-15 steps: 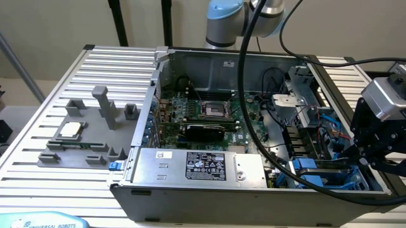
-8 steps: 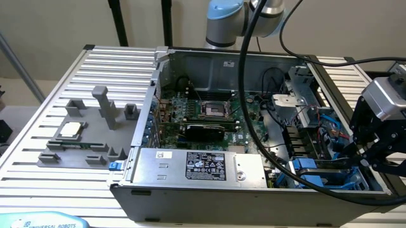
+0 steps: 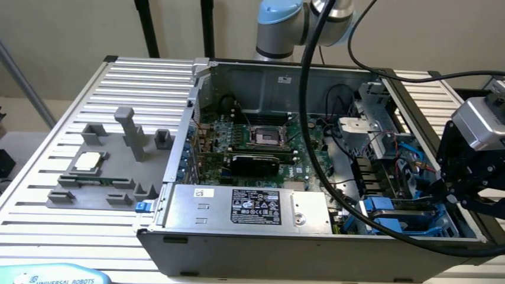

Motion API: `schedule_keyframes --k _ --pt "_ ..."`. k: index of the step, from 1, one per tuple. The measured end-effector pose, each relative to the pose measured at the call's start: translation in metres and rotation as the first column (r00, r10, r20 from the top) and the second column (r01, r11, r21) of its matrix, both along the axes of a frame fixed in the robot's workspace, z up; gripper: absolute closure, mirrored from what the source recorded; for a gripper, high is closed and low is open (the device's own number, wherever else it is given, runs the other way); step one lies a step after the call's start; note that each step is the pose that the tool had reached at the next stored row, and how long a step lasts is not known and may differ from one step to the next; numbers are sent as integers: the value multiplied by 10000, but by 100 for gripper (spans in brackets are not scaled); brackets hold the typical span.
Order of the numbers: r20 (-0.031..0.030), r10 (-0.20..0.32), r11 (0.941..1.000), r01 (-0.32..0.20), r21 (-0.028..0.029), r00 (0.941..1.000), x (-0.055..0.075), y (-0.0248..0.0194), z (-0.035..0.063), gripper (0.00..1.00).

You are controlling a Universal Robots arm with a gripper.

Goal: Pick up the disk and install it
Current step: 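Insert the first disk wire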

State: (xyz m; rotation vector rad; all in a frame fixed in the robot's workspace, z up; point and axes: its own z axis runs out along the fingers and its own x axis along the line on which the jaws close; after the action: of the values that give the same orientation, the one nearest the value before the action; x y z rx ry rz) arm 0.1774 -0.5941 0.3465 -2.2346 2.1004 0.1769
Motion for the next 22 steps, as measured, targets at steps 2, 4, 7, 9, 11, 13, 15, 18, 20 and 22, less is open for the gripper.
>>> schedule_keyframes --k 2,4,7,9,11,13,15,18,20,22 --pt "-2 17 10000 -17 18 10000 0 0 0 82" --pt "0 35 10000 -35 30 10000 1 0 0 83" --pt "3 85 9999 -85 54 10000 -2 1 5 83" --pt "0 122 9999 -122 56 9999 -16 5 14 83" --pt "0 150 9999 -150 55 9999 -41 10 23 83" --pt "0 166 9998 -166 55 9999 -89 13 27 83" --pt "0 169 9998 -169 54 9999 -165 13 27 83" --pt "0 168 9998 -168 54 9999 -292 13 28 83" --pt "2 165 9999 -165 44 9999 -316 13 27 83" --pt "36 160 9998 -160 -109 9999 -327 17 22 83"
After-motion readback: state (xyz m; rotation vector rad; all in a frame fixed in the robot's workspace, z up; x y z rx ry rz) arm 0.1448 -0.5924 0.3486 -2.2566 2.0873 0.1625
